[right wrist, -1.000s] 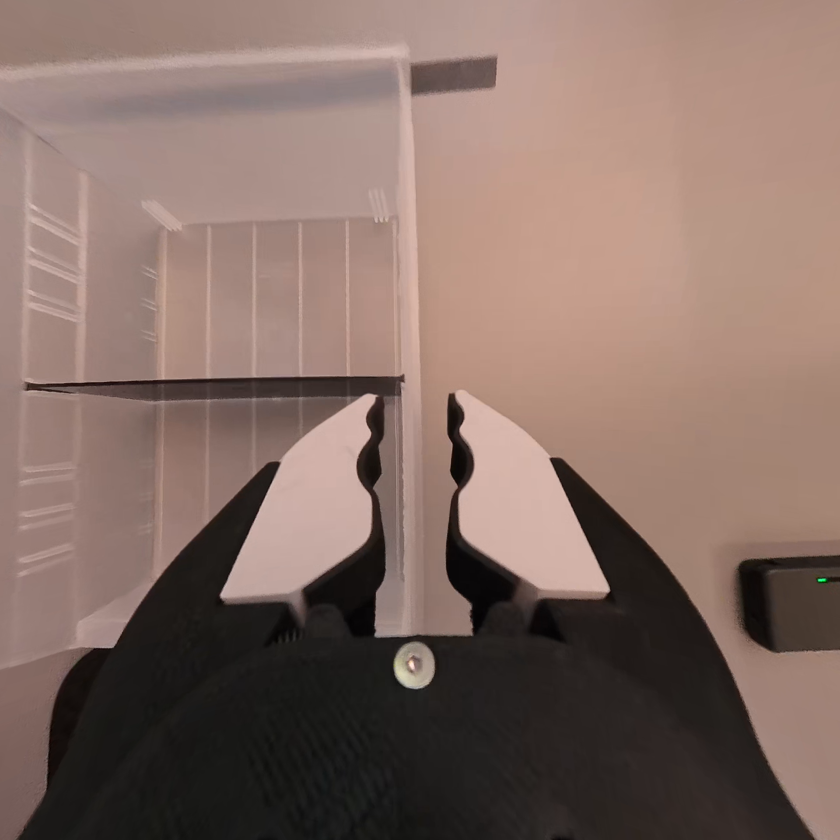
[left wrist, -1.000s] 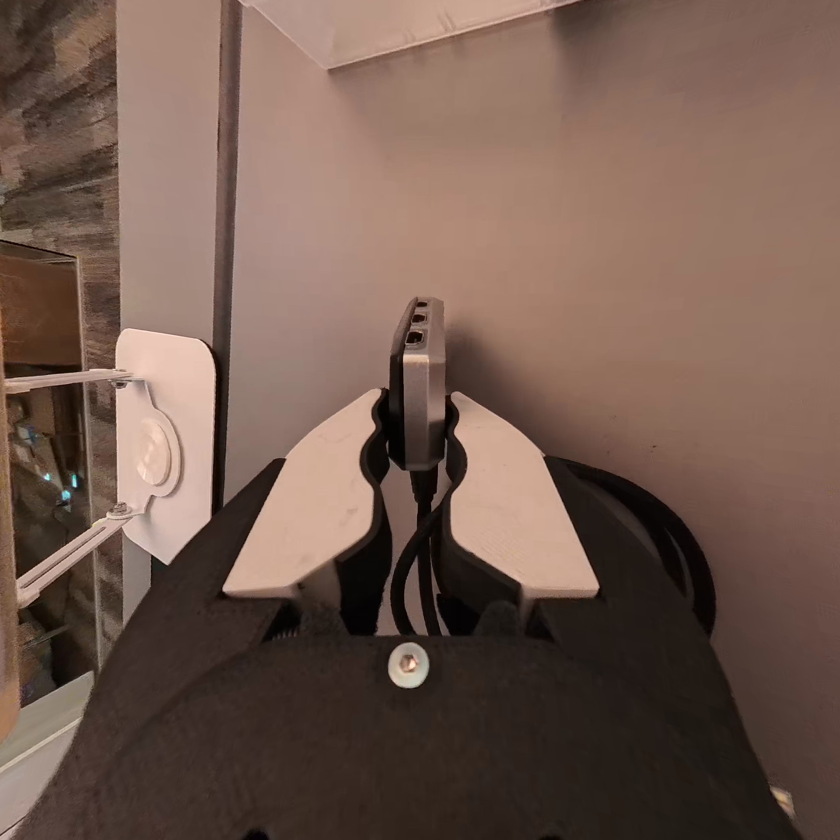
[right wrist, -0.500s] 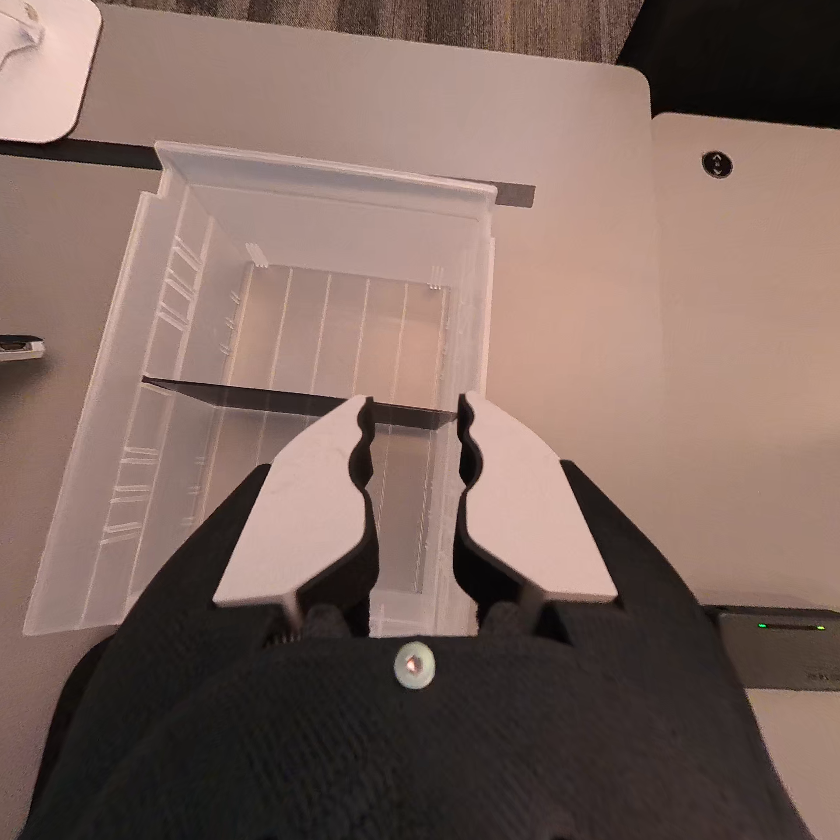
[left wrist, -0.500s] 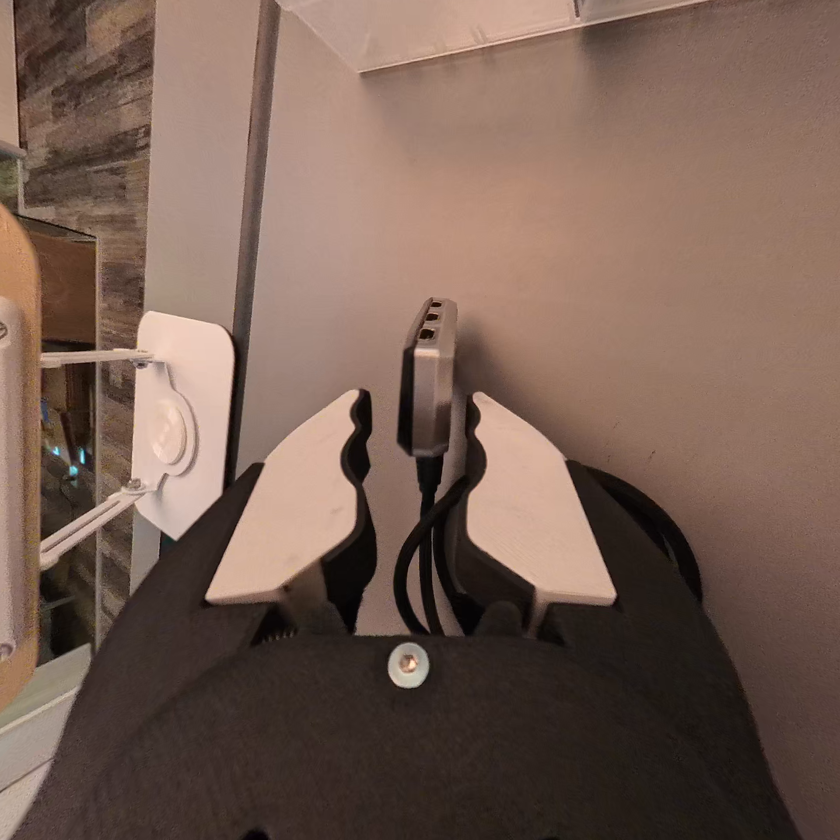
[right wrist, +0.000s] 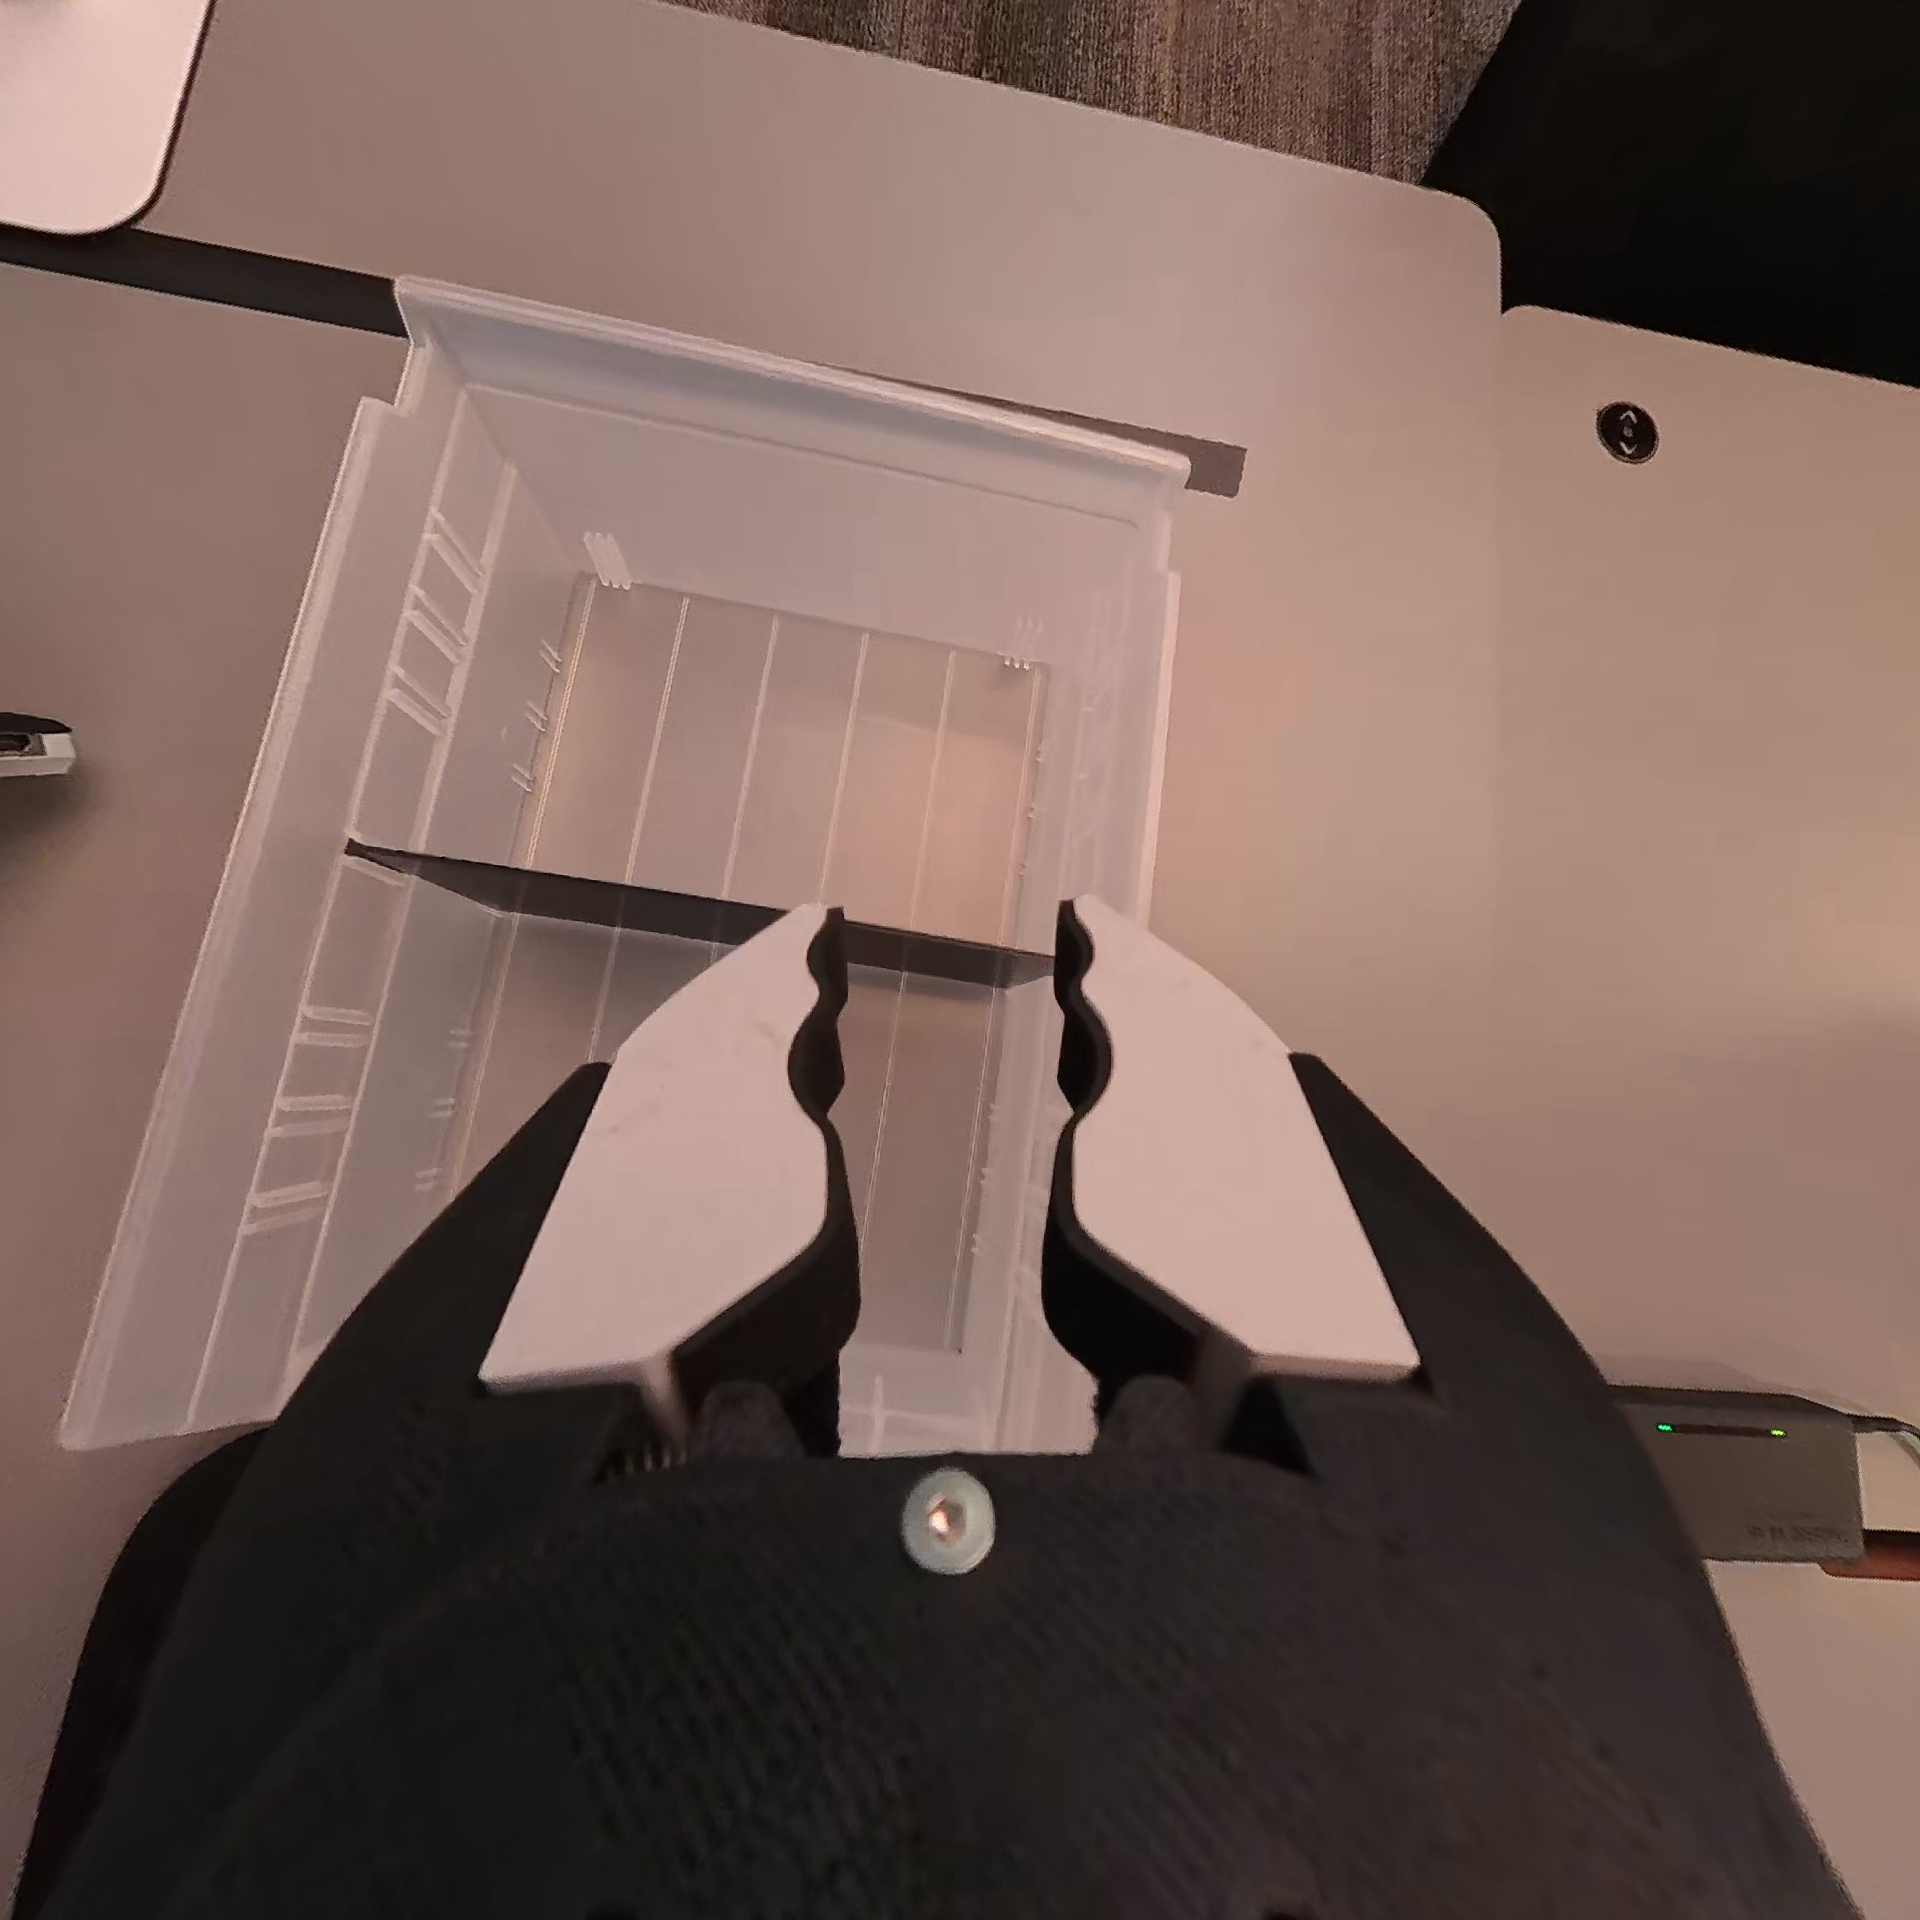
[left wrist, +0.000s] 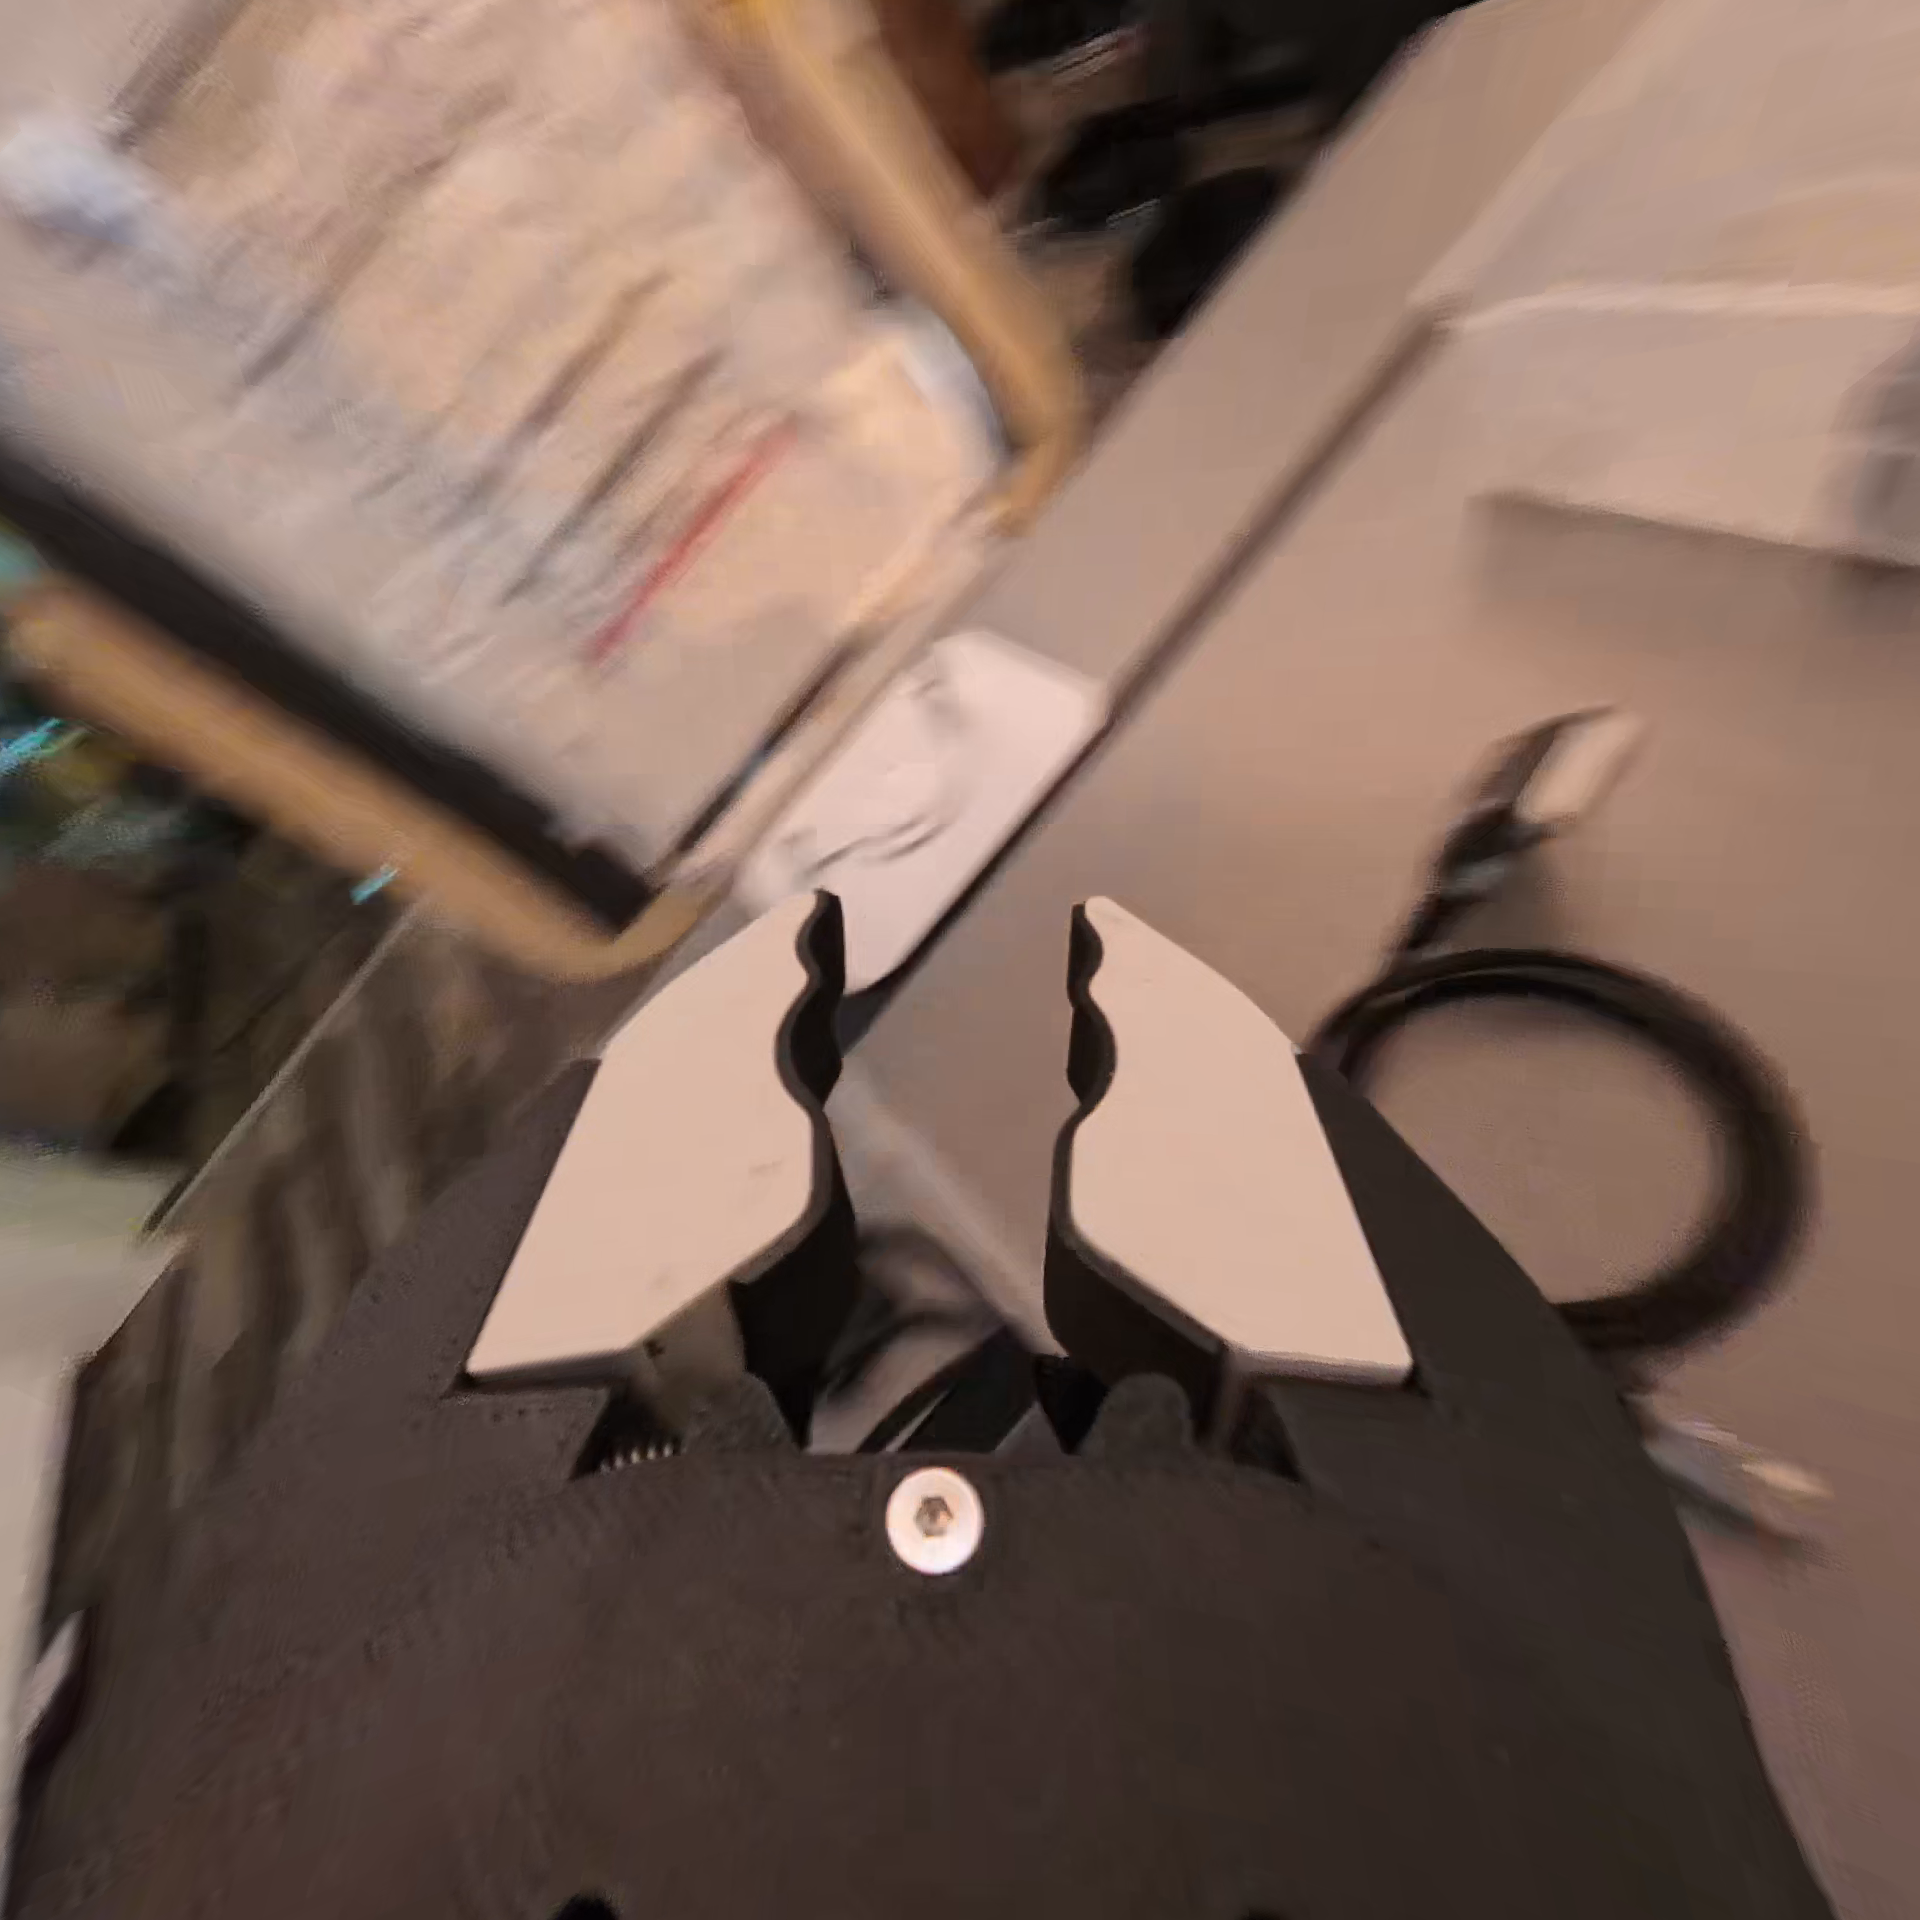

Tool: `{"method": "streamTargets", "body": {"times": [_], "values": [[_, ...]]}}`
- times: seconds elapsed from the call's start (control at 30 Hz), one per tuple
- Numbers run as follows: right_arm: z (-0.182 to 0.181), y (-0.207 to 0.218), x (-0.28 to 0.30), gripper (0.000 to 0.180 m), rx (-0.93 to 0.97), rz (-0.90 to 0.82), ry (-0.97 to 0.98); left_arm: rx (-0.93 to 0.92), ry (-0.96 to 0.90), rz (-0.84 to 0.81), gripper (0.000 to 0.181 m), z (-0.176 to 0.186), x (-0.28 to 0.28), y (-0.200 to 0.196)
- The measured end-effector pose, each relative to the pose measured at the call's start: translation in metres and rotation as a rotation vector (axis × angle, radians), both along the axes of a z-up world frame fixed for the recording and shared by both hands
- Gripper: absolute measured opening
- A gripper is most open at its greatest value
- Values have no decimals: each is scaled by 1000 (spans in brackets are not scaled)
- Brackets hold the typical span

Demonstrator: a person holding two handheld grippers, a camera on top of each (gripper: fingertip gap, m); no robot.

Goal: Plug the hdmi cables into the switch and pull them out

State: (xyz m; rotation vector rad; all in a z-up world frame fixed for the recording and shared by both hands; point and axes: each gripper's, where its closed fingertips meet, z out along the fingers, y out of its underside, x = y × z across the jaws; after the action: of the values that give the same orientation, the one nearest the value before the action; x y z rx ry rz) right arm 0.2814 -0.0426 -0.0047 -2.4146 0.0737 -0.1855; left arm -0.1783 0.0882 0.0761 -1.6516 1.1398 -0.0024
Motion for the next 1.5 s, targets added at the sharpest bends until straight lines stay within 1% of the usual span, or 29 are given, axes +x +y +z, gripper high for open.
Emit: {"method": "streamTargets", "body": {"times": [0.03, 0.1, 0.13, 0.17, 0.27, 0.33, 0.37, 0.43, 0.57, 0.63, 0.7, 0.87, 1.07, 1.23, 1.4, 1.5], "values": [[1, 1, -1, 39, 4, -1, 0, 24, 17, 137, 38, 2, -40, 14], [2, 2, -2, 39, 5, 1, -9, -18, 88, 373, 28, -12, -114, 30], [2, 3, -2, 39, 2, 1, -12, -59, 103, 452, 23, -23, -142, 35], [1, 4, -3, 39, -1, 1, -16, -108, 96, 487, 18, -34, -159, 38], [-2, 10, -8, 39, -17, 16, -30, -246, 74, 506, 27, -66, -184, 40], [-5, 11, -10, 40, -41, 20, -45, -334, 100, 505, 28, -87, -191, 39], [-5, 11, -11, 40, -47, 22, -55, -374, 119, 498, 33, -97, -192, 37], [-4, 13, -14, 40, -47, 27, -60, -448, 160, 482, 28, -115, -192, 36], [-7, 16, -18, 40, -65, 36, -72, -517, 226, 509, 28, -138, -197, 41], [-9, 17, -20, 39, -81, 46, -81, -518, 237, 506, 14, -141, -197, 43], [-11, 18, -23, 39, -91, 56, -88, -521, 250, 510, 7, -142, -200, 42], [-12, 21, -27, 39, -105, 71, -100, -524, 264, 500, 7, -133, -202, 33], [-11, 20, -28, 39, -100, 77, -103, -378, 245, 513, 7, -92, -203, 20], [-12, 18, -27, 39, -108, 79, -100, -412, 287, 502, 6, -97, -201, 12], [-13, 18, -26, 39, -110, 81, -95, -478, 224, 549, 7, -102, -206, 10], [-16, 18, -27, 39, -121, 86, -97, -471, 189, 594, 7, -100, -214, 14]]}}
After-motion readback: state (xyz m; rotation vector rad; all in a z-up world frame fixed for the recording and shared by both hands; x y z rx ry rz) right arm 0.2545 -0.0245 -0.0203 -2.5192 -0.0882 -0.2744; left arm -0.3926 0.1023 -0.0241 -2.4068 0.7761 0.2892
